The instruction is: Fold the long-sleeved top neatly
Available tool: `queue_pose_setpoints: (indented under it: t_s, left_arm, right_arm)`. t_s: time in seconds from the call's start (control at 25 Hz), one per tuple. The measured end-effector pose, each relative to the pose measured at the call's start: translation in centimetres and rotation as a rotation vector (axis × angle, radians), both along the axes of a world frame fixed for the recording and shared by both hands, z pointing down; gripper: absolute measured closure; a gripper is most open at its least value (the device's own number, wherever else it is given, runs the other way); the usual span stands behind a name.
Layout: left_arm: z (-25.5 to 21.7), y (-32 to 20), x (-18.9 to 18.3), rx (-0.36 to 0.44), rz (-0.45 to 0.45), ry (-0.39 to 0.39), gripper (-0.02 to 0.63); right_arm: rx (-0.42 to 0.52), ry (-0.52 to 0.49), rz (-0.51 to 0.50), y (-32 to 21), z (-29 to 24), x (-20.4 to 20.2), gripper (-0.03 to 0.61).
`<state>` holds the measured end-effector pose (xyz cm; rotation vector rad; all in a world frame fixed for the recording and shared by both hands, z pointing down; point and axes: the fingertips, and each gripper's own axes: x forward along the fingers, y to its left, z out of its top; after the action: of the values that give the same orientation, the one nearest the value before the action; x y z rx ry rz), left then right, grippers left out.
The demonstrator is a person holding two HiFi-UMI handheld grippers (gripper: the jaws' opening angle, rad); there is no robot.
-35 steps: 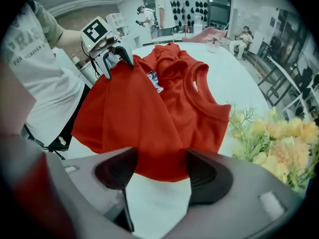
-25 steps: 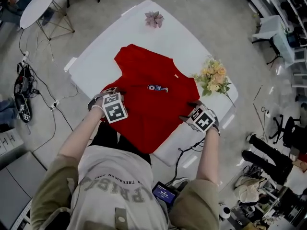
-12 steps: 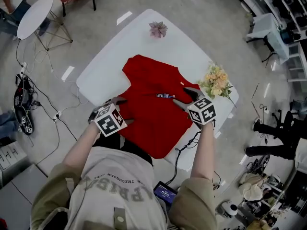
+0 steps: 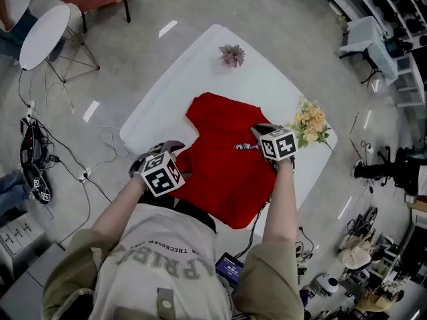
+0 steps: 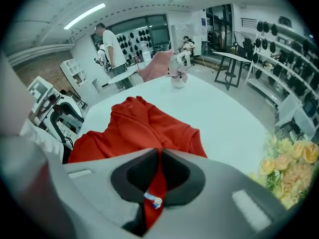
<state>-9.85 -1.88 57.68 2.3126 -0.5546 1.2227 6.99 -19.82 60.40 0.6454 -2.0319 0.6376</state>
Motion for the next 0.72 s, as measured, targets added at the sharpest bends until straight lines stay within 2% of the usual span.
queue_pose_setpoints:
  t_s: [0.04,0.12,0.28,0.4,0.48,0.56,0.72]
  left_arm:
    - [0.0,-0.2,-0.2,0.005,0.012,-0.002,0.261]
    - [0.0,-0.9,-0.6,0.022,0.028,-0.002,0.261]
    - [-0.3,-2.4,-1.0,0.062,0.043,-0.003,0.262]
    - [-0.3,-2.8,-1.2,0.064,0.042,-0.002,0.262]
    - [-0.2,-2.9,-1.2,0.059,0.031,0.003,0.262]
    - [0.1,-3.0,-1.3,0.052,0.013,0.004,0.262]
    - [0.3,-2.8,-0.5,0.047,-0.012,0.004,0.262]
  right_arm:
    - [0.027,-0.004,0.006,0.0,-0.6,-0.1,0.571]
    - [0.124,-0.014,-0.024,0.2,-2.6,-0.4,0.571]
    - [0.389,-0.049,-0.204,3.3,-8.7,-2.5,0.571]
    - [0.484,-0.011,-0.317,7.7,-11.5,-3.0,0.572]
    - [0.506,0.068,-0.407,11.1,-11.5,-2.6,0.571]
    - [0.481,0.135,-0.472,14.2,-9.8,-1.8,0.571]
    - [0.335,0.152,-0.439,17.5,-4.4,0.5,0.571]
